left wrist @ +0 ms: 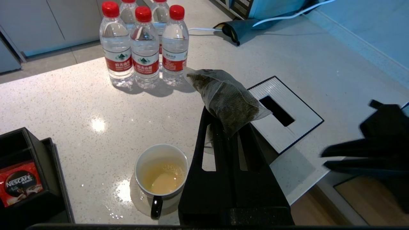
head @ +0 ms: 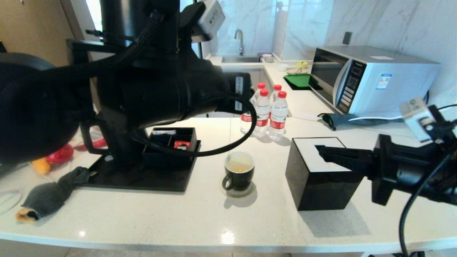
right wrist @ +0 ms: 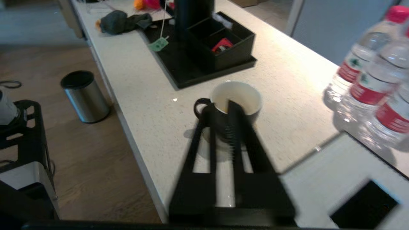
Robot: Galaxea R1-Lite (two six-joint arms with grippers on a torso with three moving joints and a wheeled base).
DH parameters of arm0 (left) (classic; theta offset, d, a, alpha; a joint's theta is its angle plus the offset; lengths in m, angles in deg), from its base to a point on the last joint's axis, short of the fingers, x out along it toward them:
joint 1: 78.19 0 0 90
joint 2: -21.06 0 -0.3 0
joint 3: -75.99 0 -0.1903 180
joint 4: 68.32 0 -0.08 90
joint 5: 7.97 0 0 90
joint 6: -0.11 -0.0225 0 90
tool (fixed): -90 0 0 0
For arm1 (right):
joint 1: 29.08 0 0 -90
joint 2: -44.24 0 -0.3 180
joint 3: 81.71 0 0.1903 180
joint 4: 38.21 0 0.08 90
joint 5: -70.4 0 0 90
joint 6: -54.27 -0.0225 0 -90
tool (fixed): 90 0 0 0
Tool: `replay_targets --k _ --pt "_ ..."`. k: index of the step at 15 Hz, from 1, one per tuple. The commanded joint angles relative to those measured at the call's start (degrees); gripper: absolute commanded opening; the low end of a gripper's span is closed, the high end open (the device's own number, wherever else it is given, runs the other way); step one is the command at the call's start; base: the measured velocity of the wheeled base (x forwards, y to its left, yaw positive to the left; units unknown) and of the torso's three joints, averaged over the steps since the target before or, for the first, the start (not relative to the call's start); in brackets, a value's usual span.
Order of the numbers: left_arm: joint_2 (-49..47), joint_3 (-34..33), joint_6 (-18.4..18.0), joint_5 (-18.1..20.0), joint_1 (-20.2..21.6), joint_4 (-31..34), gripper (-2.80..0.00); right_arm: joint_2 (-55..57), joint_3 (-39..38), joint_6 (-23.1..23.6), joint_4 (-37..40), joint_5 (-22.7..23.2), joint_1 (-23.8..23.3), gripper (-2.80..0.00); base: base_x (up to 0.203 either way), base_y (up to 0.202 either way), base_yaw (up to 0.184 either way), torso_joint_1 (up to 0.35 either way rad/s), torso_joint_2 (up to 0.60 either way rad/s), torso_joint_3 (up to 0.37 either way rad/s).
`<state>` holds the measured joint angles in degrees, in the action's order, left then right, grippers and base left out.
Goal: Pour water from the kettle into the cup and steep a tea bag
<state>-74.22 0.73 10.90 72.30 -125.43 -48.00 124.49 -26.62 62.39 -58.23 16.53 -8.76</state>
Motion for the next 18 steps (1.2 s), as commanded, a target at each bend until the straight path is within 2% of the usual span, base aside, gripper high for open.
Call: replay_targets --k 1,8,12,18 --pt "0.01 0.01 0.10 -0.12 -0.40 -0.03 -2.80 6.54 3.29 0.07 -0.34 -0.35 3.79 0.00 0.000 0.000 0.000 0.000 0.00 0.000" --pt "-0.07 0.63 0.10 -0.19 -1.09 -0.10 -2.80 10.94 9.07 0.00 -0.53 -0.74 8.43 0.00 0.000 0.000 0.000 0.000 0.00 0.000" --pt "-0.08 1.16 0.10 -0.20 -1.12 -0.11 -2.80 14.47 11.79 -0.31 -4.42 -1.06 11.61 0.00 0.000 0.000 0.000 0.000 0.00 0.000" --pt "-0.08 2.96 0.19 -0.12 -1.28 -0.02 -2.80 17.22 14.65 -4.11 -7.34 -3.83 16.67 0.00 0.000 0.000 0.000 0.000 0.00 0.000"
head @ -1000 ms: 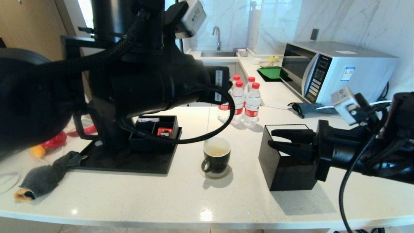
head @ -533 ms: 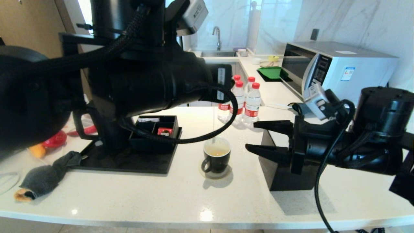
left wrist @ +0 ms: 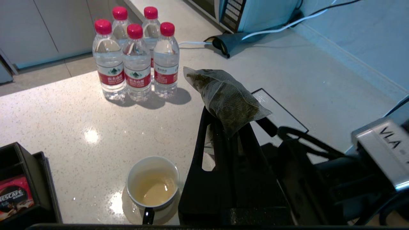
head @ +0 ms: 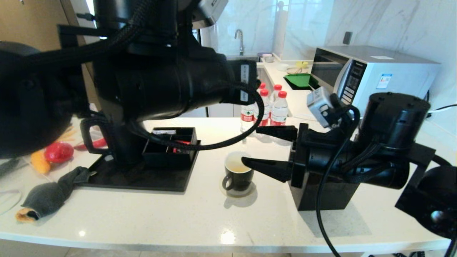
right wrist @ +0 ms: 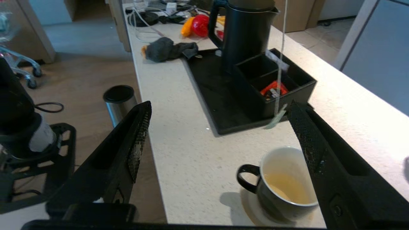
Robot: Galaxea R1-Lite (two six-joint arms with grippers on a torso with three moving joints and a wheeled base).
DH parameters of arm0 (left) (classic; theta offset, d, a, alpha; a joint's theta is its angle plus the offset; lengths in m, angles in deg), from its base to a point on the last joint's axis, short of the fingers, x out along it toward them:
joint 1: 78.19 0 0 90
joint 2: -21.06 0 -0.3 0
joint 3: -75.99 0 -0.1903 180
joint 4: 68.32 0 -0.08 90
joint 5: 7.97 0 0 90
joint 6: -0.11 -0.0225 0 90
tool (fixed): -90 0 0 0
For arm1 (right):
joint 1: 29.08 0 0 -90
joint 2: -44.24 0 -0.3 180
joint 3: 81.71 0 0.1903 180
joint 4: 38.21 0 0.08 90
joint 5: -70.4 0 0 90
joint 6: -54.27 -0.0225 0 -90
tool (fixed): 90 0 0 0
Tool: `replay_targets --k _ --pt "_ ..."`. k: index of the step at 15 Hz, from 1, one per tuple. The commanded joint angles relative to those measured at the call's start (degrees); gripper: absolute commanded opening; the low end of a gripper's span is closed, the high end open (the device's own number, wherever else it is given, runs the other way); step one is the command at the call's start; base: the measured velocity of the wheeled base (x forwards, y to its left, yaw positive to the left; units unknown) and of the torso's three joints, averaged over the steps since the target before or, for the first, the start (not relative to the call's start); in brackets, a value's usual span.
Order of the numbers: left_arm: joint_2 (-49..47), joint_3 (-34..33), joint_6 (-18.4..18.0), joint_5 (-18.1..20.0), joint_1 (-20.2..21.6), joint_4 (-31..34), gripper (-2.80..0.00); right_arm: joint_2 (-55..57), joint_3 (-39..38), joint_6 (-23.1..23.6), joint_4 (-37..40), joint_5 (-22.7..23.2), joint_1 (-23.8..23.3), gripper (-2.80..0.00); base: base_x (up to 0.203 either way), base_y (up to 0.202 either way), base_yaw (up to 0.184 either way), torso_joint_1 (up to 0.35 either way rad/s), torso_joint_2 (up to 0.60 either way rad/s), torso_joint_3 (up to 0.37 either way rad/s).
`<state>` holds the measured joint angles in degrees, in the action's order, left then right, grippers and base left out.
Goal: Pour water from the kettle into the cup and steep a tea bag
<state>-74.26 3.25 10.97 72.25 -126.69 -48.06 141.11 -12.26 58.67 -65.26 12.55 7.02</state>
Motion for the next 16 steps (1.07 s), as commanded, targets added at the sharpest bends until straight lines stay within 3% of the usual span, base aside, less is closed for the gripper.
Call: replay_targets --k 1,5,12,16 --pt "-0.04 0.48 0.12 -0.07 -0.01 -0.04 -2.80 1.07 0.28 -0.97 -1.01 -0.15 1.31 0.00 0.000 0.000 0.000 0.000 0.00 0.000" --pt "-0.04 0.61 0.12 -0.07 -0.19 -0.06 -2.80 3.96 0.24 -4.36 -4.91 -0.59 3.14 0.00 0.000 0.000 0.000 0.000 0.00 0.000" --pt "0.04 0.92 0.12 -0.50 -0.27 -0.04 -2.80 9.39 4.12 -4.95 -6.12 -1.20 3.28 0.00 0.000 0.000 0.000 0.000 0.00 0.000" --pt "0.04 1.01 0.12 -1.09 -0.27 -0.06 -2.80 11.99 5.33 -7.68 -9.20 -2.03 3.14 0.00 0.000 0.000 0.000 0.000 0.00 0.000"
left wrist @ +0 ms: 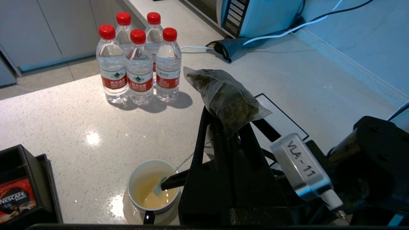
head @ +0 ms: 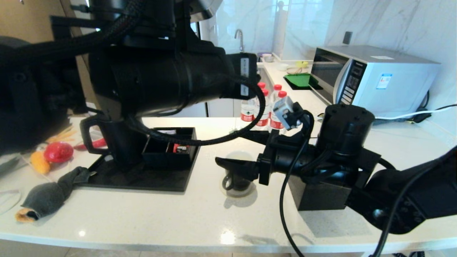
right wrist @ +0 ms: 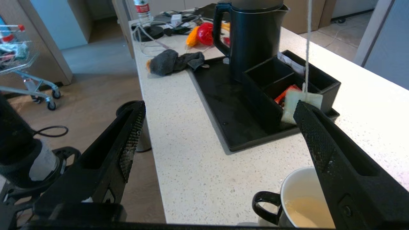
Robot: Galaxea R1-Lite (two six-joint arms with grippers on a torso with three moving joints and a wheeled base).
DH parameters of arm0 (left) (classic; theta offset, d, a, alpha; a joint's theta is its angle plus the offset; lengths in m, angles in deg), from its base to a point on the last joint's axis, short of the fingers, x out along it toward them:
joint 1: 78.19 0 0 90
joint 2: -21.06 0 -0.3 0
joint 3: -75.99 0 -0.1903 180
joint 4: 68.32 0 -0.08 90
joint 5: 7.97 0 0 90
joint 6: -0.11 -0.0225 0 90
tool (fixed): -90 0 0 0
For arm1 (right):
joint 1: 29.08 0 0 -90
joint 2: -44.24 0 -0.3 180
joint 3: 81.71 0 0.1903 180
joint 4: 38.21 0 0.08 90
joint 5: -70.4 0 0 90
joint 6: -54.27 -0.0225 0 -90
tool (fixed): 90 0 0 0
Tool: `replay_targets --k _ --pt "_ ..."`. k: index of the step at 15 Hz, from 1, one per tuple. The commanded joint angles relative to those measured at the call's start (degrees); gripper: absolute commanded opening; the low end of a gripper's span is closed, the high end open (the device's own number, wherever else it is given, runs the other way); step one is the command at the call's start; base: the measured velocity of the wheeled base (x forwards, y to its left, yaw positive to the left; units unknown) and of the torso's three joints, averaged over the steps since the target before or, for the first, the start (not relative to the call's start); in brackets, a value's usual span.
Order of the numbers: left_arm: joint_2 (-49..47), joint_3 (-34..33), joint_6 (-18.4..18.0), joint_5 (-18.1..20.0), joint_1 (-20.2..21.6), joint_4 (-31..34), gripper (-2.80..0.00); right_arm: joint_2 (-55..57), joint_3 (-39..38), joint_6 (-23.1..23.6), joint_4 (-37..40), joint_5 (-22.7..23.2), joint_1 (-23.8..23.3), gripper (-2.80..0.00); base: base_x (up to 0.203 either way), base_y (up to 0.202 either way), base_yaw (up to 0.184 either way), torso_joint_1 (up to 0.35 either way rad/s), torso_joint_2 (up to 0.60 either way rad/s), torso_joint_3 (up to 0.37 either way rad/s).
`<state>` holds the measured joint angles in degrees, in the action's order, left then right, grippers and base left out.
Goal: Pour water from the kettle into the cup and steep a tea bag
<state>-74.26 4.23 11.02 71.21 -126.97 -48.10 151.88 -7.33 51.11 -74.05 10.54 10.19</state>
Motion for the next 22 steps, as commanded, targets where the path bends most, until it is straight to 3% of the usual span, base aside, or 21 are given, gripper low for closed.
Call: replay_targets --k 1,22 --pt "0.04 0.03 0.08 -0.08 0.01 -0.01 -2.80 1.77 1.25 -0.33 -0.47 -1.18 -0.06 0.00 0.000 0.000 0.000 0.000 0.00 0.000" --pt "0.66 -0.58 0.25 -0.08 0.01 0.03 -2.80 3.27 3.74 -2.11 -1.44 -2.54 -0.07 0.00 0.000 0.000 0.000 0.000 0.00 0.000"
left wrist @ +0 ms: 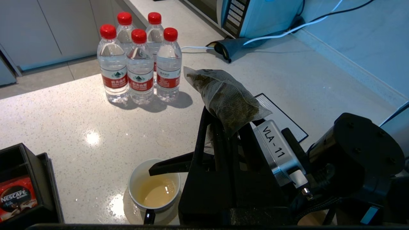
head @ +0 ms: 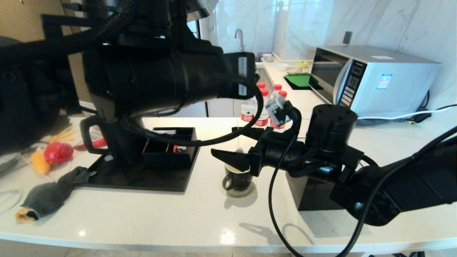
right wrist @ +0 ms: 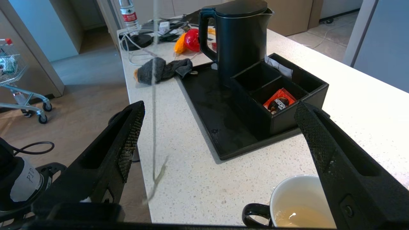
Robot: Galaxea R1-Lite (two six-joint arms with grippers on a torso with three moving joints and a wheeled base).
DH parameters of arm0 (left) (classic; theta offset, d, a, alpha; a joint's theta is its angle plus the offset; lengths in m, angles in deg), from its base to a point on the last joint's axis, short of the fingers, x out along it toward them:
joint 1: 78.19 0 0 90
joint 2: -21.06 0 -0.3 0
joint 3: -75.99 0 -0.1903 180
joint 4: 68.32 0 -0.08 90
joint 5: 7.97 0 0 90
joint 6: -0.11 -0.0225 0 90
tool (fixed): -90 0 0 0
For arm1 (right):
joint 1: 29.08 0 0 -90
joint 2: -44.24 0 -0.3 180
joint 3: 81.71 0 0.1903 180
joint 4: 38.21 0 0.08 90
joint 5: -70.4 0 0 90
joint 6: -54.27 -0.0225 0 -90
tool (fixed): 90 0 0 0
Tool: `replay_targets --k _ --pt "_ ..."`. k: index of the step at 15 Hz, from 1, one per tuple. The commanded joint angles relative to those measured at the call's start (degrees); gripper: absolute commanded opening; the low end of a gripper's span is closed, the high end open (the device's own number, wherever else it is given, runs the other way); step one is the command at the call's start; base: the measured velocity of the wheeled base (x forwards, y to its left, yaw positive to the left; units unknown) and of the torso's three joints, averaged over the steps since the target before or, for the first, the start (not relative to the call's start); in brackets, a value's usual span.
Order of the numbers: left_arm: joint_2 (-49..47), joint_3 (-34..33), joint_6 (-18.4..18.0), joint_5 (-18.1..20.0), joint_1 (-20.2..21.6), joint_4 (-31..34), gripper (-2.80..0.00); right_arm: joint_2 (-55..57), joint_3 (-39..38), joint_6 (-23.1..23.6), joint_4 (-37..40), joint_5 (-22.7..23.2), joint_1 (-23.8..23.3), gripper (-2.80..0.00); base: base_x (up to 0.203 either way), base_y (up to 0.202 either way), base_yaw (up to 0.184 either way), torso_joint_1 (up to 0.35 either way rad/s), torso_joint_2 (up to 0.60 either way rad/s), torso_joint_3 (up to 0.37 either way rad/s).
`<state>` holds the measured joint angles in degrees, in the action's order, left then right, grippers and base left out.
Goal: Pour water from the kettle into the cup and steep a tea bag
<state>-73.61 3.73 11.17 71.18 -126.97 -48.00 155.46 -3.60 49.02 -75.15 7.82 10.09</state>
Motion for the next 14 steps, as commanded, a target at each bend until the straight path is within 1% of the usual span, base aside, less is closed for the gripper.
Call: replay_targets --k 1,14 --pt "0.01 -0.17 0.10 -0.05 0.01 -0.08 -2.80 -0.38 0.02 -0.02 -0.34 0.18 0.03 0.00 0.000 0.000 0.000 0.000 0.00 0.000" --pt "-0.07 0.00 0.10 -0.22 0.01 -0.12 -2.80 -1.70 -0.84 0.07 -1.24 0.27 0.12 0.00 0.000 0.000 0.000 0.000 0.00 0.000"
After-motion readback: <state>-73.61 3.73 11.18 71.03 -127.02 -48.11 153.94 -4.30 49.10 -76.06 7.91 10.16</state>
